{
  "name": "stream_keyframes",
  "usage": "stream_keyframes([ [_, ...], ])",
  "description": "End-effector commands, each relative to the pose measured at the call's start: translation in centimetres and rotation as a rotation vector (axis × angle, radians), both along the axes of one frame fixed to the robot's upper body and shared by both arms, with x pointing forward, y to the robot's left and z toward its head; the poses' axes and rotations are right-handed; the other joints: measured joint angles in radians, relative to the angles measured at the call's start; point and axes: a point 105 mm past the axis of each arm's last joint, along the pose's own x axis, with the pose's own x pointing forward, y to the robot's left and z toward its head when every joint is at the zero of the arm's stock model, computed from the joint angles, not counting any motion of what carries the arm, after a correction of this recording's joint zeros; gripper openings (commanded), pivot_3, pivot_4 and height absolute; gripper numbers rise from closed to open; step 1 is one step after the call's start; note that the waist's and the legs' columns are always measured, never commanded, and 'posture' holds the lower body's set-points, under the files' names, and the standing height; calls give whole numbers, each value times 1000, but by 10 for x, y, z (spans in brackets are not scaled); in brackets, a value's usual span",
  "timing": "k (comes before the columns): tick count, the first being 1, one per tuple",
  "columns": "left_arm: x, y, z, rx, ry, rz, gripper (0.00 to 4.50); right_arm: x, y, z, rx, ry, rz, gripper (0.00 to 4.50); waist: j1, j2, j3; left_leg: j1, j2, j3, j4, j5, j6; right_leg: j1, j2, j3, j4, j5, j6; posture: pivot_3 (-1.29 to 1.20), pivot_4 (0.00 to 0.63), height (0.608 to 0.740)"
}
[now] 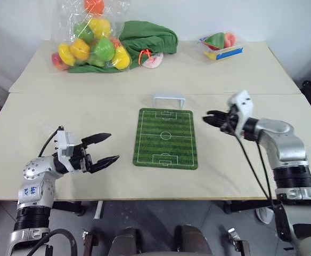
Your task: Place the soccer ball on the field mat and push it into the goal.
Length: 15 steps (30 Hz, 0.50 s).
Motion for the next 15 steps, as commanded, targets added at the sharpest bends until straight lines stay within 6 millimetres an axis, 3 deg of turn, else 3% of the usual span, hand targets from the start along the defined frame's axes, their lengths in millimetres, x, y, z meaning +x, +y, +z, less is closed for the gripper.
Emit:
stream_keyframes([
  [1, -3, 8, 6, -11, -51, -12, 4500, -21, 33, -3, -19, 20, 141, 852, 4, 0, 0, 0, 0, 0, 0, 0, 0, 0, -1, 0, 0, 0, 0, 0, 150, 740],
  [4, -5, 9, 3, 6, -59, -28, 4500, -43, 72, -18, -73, 33, 320, 852, 12, -1, 0, -4, -1, -2, 3, -1, 2, -2, -2, 0, 0, 0, 0, 0, 150, 740],
  [7, -11, 9, 1, 1, -67, -52, 4500, -52, 94, -33, -121, 33, 403, 852, 8, -1, 0, -7, -3, -2, 3, -1, 2, -4, -1, -1, 0, 0, 0, 0, 150, 740],
  [10, -17, 8, -1, -5, -62, -81, 4500, -50, 98, -46, -160, 42, 420, 852, 0, -1, 0, -8, -3, -1, 3, -1, 1, -6, -1, -2, 1, 0, 0, 0, 150, 740],
  [15, -20, 11, -3, -5, -62, -66, 4500, -44, 95, -52, -171, 48, 421, 852, -1, -1, 0, -8, -2, -1, 3, 0, 1, -6, 0, -2, 1, 0, 0, 0, 150, 740],
])
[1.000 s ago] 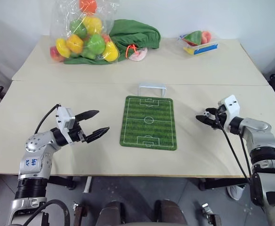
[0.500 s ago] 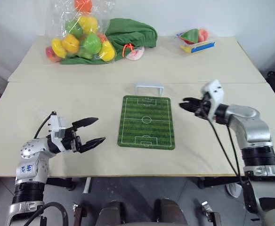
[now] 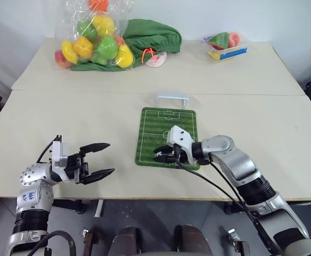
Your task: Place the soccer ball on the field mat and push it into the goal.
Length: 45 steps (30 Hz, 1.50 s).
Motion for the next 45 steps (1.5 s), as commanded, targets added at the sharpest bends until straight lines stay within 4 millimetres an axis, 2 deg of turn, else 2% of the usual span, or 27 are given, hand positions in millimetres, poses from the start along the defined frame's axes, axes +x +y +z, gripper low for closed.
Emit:
stream_keyframes([
  [1, -3, 3, 10, -5, -56, 10, 4500, 4, 1, 10, 17, -47, 16, 852, 0, 0, 0, 0, 0, 0, 0, 0, 0, 0, 0, 0, 0, 0, 0, 0, 150, 740],
  [8, -6, 4, 10, -6, -58, 31, 4500, 12, -10, 11, 20, -51, -8, 852, -1, 0, 0, 0, 0, 0, 0, 0, 0, 0, 0, 0, 0, 0, 0, 0, 150, 740],
  [15, -3, 3, 12, -14, -67, 52, 4500, 8, -14, 4, 10, -31, 6, 852, -1, 0, 0, 0, 0, 0, 0, 0, 0, 0, 0, 0, 0, 0, 0, 0, 150, 740],
  [16, -2, 3, 13, -14, -68, 55, 4500, 8, -14, 3, 8, -28, 6, 1578, -1, 0, 0, 0, 0, 0, 0, 0, 0, 0, 0, 0, 0, 0, 0, 0, 150, 740],
  [22, 1, 3, 15, -18, -73, 69, 4500, 9, -15, 2, 7, -26, -2, 3408, -1, 0, 0, 0, 0, 0, 0, 0, 0, 0, 0, 0, 0, 0, 0, 0, 150, 740],
  [28, 4, 3, 16, -21, -76, 73, 4500, 7, -14, 8, 10, -43, 19, 3408, -1, 0, 0, 0, 0, 0, 0, 0, 0, 0, 0, 0, 0, 0, 0, 0, 150, 740],
  [40, 5, 3, 17, -22, -78, 73, 4500, -12, -5, 53, 45, -150, 88, 3408, 1, 0, 0, 0, 0, 0, 0, 0, 0, 0, 0, 0, 0, 0, 0, 0, 150, 740],
  [43, 4, 3, 17, -22, -78, 70, 4500, -28, -4, 60, 51, -166, 130, 2792, 1, 0, 0, 0, 0, 0, 0, 0, 0, 0, 0, 0, 0, 0, 0, 0, 150, 740],
  [45, 4, 3, 16, -23, -77, 66, 4500, -39, -2, 53, 37, -150, 148, 2202, 3, 0, 0, 0, 0, -1, 0, 0, 0, 0, 0, 0, 0, 0, 0, 0, 150, 740],
])
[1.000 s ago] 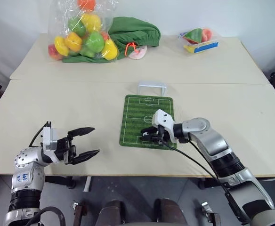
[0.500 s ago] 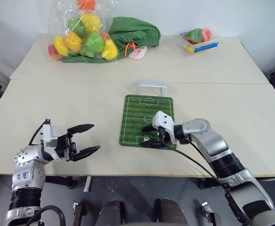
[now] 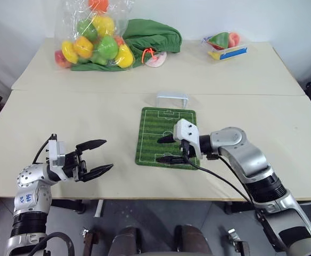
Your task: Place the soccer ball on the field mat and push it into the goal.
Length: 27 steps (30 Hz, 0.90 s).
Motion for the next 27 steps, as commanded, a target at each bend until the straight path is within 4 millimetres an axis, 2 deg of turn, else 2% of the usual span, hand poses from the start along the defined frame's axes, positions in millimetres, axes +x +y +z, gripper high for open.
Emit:
stream_keyframes([
  [1, -1, 1, 8, -11, -43, -7, 4500, -20, 4, 1, 11, -3, 45, 1830, 0, -1, -1, 0, 0, -1, 0, 0, 0, 0, 0, 0, 0, 0, 0, 0, 150, 740],
  [6, -2, -1, 9, -13, -40, -33, 4500, -27, 4, -25, -16, 66, 33, 158, 0, -1, -1, 0, -1, 0, 0, 0, 0, 0, 0, 0, 0, 0, 0, 0, 150, 740],
  [7, -2, -1, 9, -12, -40, -34, 4500, -29, 3, -28, -22, 77, 34, 39, 0, -1, -1, 0, 0, 0, 0, 0, 0, 0, 0, 0, 0, 0, 0, 0, 150, 740],
  [11, -3, 1, 7, -4, -35, -35, 4500, -27, 3, -42, -32, 113, 27, 39, -1, -1, -1, 0, -1, 0, 0, 0, 0, 0, 0, 0, 0, 0, 0, 0, 150, 740],
  [14, -1, 1, 10, -4, -39, -33, 4500, -16, 5, -46, -23, 118, -3, 39, -1, -1, -1, 0, 0, 0, 0, 0, 0, 0, 0, -1, 0, 0, 0, 0, 150, 740],
  [18, 0, 2, 11, 2, -40, -28, 4500, 24, -5, -47, -38, 64, -113, 39, -3, -1, -1, 0, 0, 1, 0, 0, 0, 0, 0, 0, 0, 0, 0, 0, 150, 740],
  [20, 1, 2, 12, 4, -45, -25, 4500, 52, -14, -33, -20, -8, -201, 39, -4, -1, -1, 0, 0, 1, 1, 0, 0, 0, 0, 0, 0, 0, 0, 0, 150, 740],
  [22, 3, 1, 14, 0, -53, -17, 4500, 79, -24, -7, 33, -78, -304, 39, -5, -1, -1, 0, 0, 0, 1, 0, 0, 0, 0, 0, 0, 0, 0, 0, 150, 740],
  [24, 4, 2, 15, -1, -59, -12, 4500, 94, -33, 17, 96, -127, -375, 39, -5, -1, -1, 0, 0, 0, 1, 0, 0, -1, 0, 0, 1, 0, 0, 0, 150, 740],
  [27, 4, 3, 15, 0, -62, -6, 4500, 104, -43, 41, 171, -162, -435, 39, -5, -1, -1, 0, 0, -1, 0, 0, 0, -1, 0, -1, 2, 0, 0, 0, 150, 740],
])
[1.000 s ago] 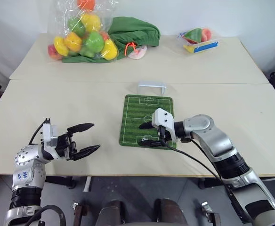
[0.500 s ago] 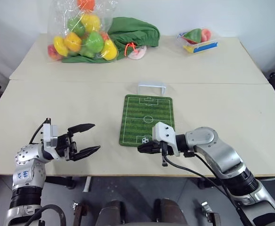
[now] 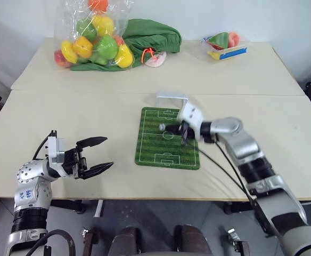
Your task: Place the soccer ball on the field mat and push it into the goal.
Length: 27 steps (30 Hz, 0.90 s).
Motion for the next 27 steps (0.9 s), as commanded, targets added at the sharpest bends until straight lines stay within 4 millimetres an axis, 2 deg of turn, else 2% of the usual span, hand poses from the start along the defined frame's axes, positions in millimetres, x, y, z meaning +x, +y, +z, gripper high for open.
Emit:
stream_keyframes([
  [1, 1, 5, 6, -5, -34, 18, 4500, 8, -11, 29, 101, -71, -57, 39, 0, 0, 0, 0, 0, 0, 0, 0, 0, 0, 0, 0, 1, 0, 0, 0, 150, 740],
  [8, 6, 5, 7, -12, -35, 61, 4500, -3, -27, 35, 146, -57, -62, 39, 0, 0, 0, 0, 0, -1, 0, 0, 0, 0, 0, -1, 2, 0, 0, 0, 150, 740],
  [13, 18, 13, 12, -64, -22, 154, 4500, -17, -55, 31, 175, -26, -40, 39, 4, 0, 0, 0, 0, -1, 0, 0, 0, 0, -1, 0, 2, 0, 0, 0, 150, 740],
  [14, 21, 15, 14, -78, -17, 176, 4500, -21, -62, 29, 185, -13, -29, 418, 4, 0, 0, 0, -1, -1, 0, 0, 0, 0, -1, 0, 2, 0, 0, 0, 150, 740],
  [16, 29, 23, 13, -92, 21, 243, 4500, -29, -82, 17, 179, 21, -13, 856, 4, 0, 0, 0, -1, -1, 0, 0, 0, 0, -1, 0, 2, 0, 0, 0, 150, 740],
  [21, 41, 38, 11, -98, 81, 374, 4500, -47, -119, -8, 167, 95, 27, 2527, 3, 0, 0, 0, -1, 0, 0, 0, 0, 1, 0, -1, 0, 0, 0, 0, 150, 740],
  [23, 44, 46, 10, -102, 115, 426, 4500, -48, -139, -18, 161, 98, -18, 3265, 1, 0, 0, 0, -1, 1, 0, 0, 0, 1, 0, 0, -1, 0, 0, 0, 150, 740],
  [26, 38, 49, 6, -79, 144, 406, 4500, -54, -159, -27, 142, 111, -41, 4273, 0, 0, 0, 0, 0, 2, 0, 0, 0, 0, 0, 0, -1, 0, 0, 0, 150, 740],
  [27, 36, 49, 7, -78, 143, 396, 4500, -55, -163, -28, 143, 117, -44, 4471, 0, 0, 0, 0, 0, 2, 0, 0, 0, 0, 0, 0, -1, 0, 0, 0, 150, 740],
])
